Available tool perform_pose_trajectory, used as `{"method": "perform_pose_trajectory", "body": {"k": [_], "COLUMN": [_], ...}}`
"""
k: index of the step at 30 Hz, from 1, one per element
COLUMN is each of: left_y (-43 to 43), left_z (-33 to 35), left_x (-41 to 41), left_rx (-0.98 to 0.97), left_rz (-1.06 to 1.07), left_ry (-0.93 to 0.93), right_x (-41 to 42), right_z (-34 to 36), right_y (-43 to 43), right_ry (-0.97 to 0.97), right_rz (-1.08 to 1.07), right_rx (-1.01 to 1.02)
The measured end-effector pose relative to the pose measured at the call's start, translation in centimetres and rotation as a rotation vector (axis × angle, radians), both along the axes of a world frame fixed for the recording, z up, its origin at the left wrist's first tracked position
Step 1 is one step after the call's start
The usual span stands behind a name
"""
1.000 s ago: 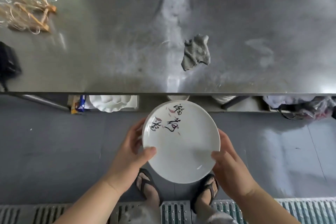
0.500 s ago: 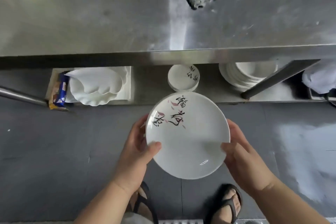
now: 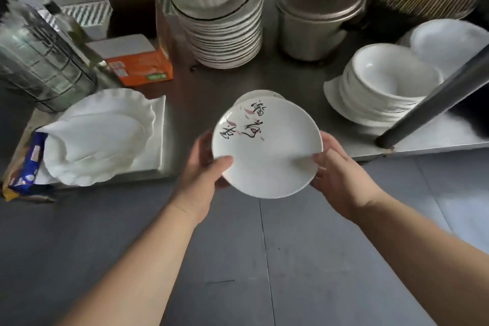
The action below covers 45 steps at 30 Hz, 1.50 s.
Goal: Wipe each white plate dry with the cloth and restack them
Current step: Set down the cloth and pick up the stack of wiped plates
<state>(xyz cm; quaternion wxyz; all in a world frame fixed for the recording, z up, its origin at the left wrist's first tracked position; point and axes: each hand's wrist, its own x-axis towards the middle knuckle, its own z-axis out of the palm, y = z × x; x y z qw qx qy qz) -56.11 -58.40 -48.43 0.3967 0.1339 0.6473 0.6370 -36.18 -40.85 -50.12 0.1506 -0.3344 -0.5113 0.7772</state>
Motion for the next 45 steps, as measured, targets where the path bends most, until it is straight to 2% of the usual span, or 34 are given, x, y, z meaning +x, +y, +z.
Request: {"method": "perform_pose_trajectory", "body": {"k": [11, 22, 45], "left_y": [7.9, 12.9, 14.3], "left_z": [-7.8, -9.6, -10.6], "left_x": [-6.4, -9.8, -12.9], "left_rx": [0.021, -0.021, -0.089], "left_rz": [0.023, 0.011, -0.043], "left_ry": [0.020, 0.080, 0.158], "right_x": [-6.8, -11.0, -12.8], "right_z": [-8.9, -9.8, -11.3], "right_y": [7.6, 11.5, 13.2], "right_ry": [-0.003, -0.036, -0.132], "right_rz": [-0.102, -0.222, -0.224], "right_rx": [0.079, 0.087, 0.185]}}
